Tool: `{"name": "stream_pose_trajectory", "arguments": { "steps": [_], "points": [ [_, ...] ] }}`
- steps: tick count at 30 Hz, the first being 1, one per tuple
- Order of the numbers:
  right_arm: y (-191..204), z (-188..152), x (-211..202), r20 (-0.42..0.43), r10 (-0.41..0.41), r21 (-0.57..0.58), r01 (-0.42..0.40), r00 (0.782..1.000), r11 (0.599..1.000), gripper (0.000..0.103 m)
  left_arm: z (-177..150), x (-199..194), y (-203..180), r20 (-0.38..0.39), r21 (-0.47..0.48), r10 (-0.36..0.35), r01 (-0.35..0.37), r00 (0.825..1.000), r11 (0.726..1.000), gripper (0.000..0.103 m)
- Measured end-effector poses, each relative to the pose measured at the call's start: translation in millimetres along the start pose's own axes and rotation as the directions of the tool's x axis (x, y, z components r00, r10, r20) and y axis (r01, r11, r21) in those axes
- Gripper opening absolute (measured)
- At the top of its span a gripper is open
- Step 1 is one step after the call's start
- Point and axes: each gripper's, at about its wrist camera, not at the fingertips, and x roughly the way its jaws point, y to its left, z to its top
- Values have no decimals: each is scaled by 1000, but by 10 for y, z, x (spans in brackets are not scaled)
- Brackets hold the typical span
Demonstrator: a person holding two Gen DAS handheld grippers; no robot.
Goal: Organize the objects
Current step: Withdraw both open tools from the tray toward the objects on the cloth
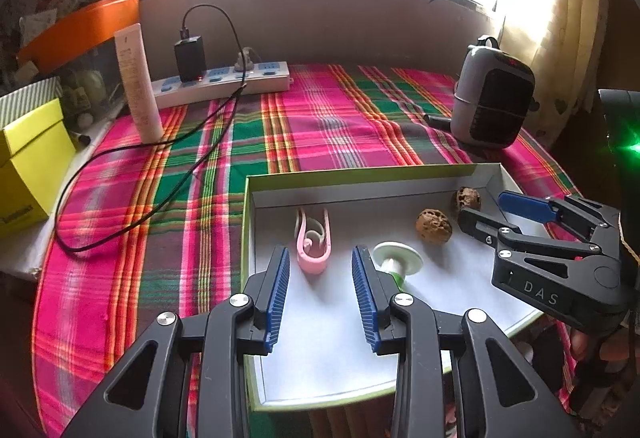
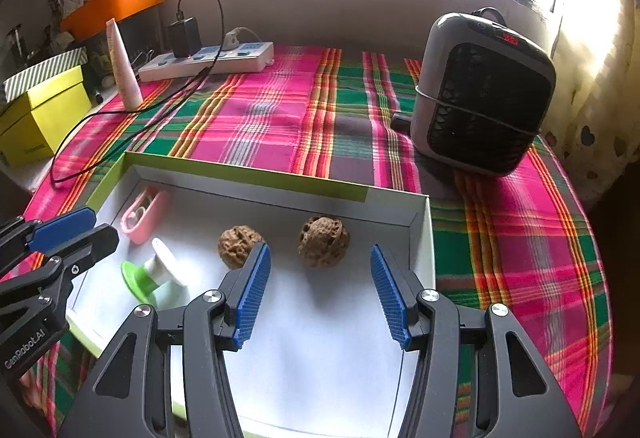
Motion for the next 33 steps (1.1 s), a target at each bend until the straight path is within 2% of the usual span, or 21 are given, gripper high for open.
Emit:
{"name": "stream_pose_trajectory", "arguments": {
  "steps": [16, 26, 33],
  "points": [
    [103, -250, -385, 57, 3, 20, -4, 998, 1000, 53, -235, -307, -58, 32, 6, 6, -6, 999, 1000, 31],
    [142, -445, -582, 85, 1, 34, -4, 996, 999, 53, -427, -520, -129, 73, 15, 36, -37, 997, 999, 31],
    [148, -572, -694, 98, 10, 44, -15, 995, 999, 53, -534, -594, -168, 68, 17, 20, -21, 998, 1000, 31]
  ]
}}
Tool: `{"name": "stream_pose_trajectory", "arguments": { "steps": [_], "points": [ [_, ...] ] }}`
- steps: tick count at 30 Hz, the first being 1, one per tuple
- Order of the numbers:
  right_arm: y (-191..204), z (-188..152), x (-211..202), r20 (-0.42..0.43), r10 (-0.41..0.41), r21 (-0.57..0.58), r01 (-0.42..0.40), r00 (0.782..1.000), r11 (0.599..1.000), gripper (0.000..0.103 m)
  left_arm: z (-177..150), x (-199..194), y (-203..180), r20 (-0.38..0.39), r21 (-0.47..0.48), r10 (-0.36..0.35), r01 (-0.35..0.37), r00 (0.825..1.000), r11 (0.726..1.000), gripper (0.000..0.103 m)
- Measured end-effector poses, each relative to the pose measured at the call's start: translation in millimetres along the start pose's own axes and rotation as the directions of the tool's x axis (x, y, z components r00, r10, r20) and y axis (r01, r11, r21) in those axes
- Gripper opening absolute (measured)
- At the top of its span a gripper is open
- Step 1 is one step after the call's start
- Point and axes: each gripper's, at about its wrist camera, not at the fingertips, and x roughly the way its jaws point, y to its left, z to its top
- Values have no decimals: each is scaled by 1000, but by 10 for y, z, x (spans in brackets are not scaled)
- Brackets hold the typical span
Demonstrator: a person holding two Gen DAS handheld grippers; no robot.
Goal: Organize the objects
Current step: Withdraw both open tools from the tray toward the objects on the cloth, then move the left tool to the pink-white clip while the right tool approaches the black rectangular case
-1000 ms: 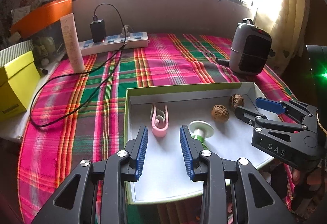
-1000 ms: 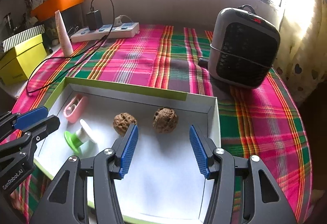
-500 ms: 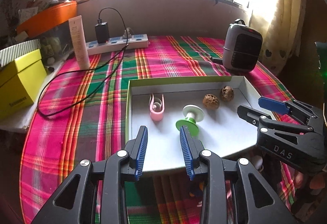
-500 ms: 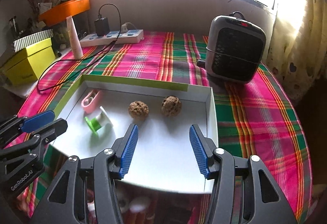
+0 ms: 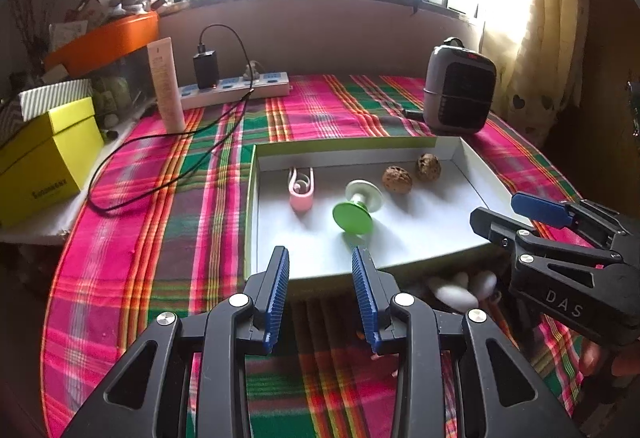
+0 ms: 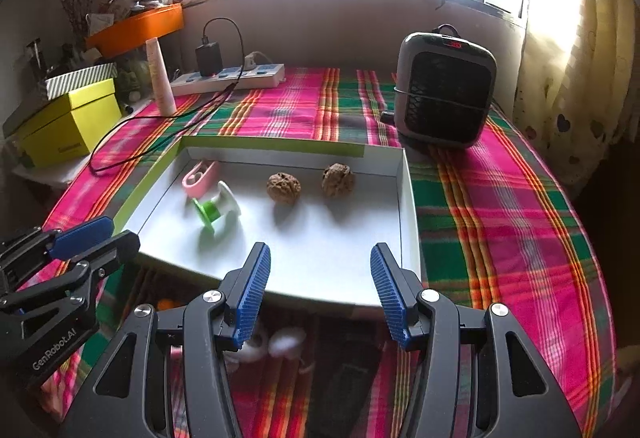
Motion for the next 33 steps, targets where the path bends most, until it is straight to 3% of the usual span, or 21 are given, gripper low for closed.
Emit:
{"name": "stream_pose_trajectory", "arguments": {
  "steps": [20, 33],
  "points": [
    [-112, -422, -313, 17, -6, 29, 5, 1000, 1000, 53, -329, -196, -172, 4, 39, 11, -11, 1000, 999, 31],
    [-241, -558, -362, 8, -17, 52, 17, 1000, 998, 53, -434, -165, -318, -26, 64, -23, 24, 999, 998, 32]
  ]
}}
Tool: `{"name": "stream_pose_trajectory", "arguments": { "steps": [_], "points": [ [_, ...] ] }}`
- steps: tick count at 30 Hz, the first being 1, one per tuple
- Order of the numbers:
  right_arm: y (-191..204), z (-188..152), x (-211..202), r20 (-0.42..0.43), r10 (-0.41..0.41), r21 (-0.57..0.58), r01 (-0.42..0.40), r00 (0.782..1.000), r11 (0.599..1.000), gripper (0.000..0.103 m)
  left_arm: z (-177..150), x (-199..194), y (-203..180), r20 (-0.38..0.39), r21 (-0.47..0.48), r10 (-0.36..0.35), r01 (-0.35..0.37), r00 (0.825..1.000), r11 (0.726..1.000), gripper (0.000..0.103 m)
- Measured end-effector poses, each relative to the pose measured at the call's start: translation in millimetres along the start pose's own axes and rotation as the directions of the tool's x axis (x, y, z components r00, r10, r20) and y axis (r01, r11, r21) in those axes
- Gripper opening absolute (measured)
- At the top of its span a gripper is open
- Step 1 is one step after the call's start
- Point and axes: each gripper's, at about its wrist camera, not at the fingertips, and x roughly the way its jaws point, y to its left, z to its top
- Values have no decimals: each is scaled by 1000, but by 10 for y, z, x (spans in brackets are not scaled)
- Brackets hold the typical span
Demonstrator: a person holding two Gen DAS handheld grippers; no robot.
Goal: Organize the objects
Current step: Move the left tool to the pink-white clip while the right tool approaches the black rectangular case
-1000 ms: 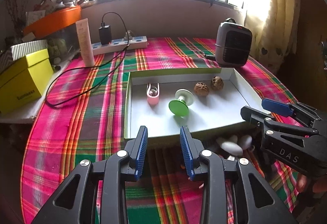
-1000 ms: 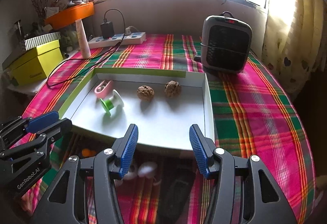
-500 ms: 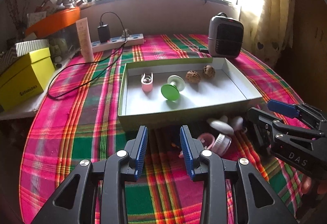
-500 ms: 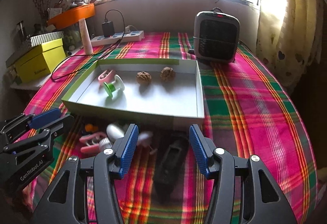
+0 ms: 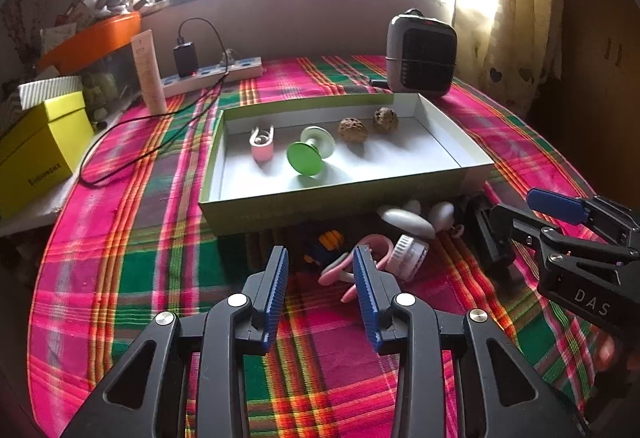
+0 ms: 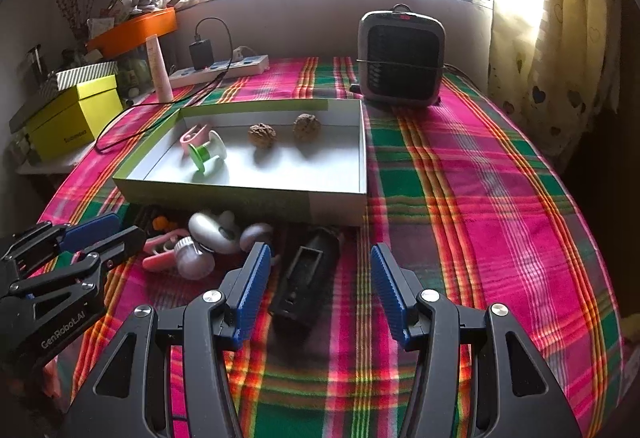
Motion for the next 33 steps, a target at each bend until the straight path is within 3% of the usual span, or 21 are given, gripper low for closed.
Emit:
{"name": "stream_pose_trajectory", "arguments": {
  "steps": [20, 33],
  "points": [
    [-53, -89, 86, -39, 13, 18, -12, 999, 1000, 53, -87, 105, -8, -54, -36, -100, 98, 994, 995, 32],
    [-3, -65, 210, -90, 23, 1, -23, 996, 1000, 53, -90, 155, 38, -72, -58, -107, 103, 992, 993, 34]
  ]
}}
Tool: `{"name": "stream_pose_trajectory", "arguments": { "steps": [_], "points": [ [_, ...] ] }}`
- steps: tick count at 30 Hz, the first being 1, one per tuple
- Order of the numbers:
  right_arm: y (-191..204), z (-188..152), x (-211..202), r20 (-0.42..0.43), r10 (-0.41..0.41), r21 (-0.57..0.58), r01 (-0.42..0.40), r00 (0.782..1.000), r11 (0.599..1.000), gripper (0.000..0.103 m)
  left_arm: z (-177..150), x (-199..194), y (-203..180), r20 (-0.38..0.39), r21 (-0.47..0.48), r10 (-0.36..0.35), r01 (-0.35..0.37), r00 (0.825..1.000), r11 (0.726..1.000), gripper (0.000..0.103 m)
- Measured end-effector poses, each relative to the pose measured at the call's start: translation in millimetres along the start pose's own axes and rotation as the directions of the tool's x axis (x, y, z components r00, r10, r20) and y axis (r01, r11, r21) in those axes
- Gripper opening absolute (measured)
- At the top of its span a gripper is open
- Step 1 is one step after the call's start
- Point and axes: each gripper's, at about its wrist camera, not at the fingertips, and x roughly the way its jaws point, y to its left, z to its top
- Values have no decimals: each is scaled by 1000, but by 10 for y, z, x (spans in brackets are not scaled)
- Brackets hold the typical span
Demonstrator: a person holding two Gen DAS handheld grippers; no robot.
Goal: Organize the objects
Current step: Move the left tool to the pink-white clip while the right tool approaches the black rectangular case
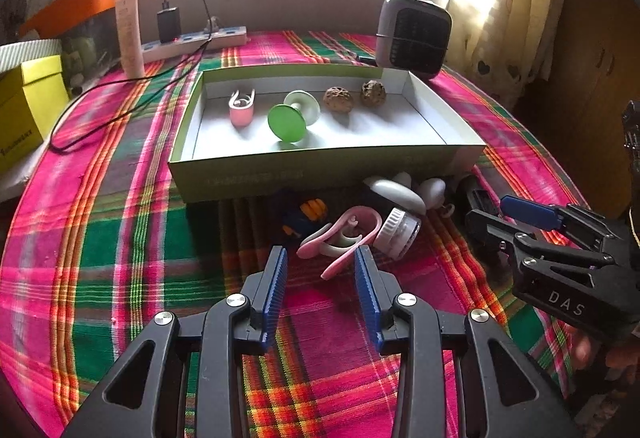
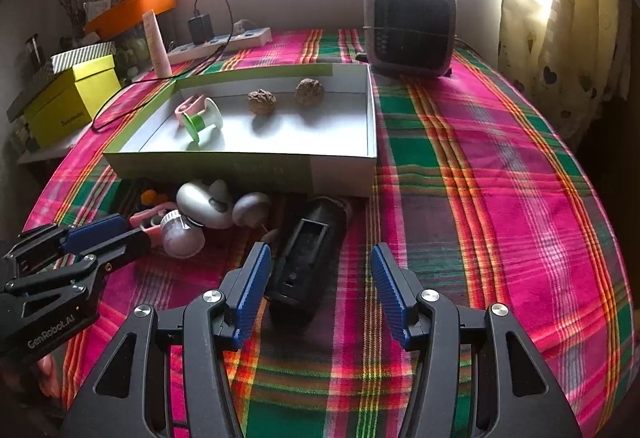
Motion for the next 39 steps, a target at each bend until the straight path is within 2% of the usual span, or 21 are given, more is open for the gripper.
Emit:
{"name": "stream_pose_trajectory", "arguments": {
  "steps": [5, 26, 31, 39],
  "points": [
    [13, 17, 40, -16, -2, -11, 2, 1000, 1000, 53, 17, 39, -16, -11, 12, -3, 3, 1000, 1000, 38],
    [23, 42, 98, -38, -41, -26, 40, 998, 999, 53, 109, 133, -73, -23, 31, -17, 18, 1000, 999, 37],
    [2, 42, 91, -37, -40, -16, 40, 998, 999, 53, 108, 131, -82, -23, 30, -11, 11, 1000, 999, 27],
    [-4, 38, 87, -38, -46, -21, 45, 998, 999, 53, 98, 119, -60, -24, 11, -17, 17, 1000, 1000, 23]
  ]
}}
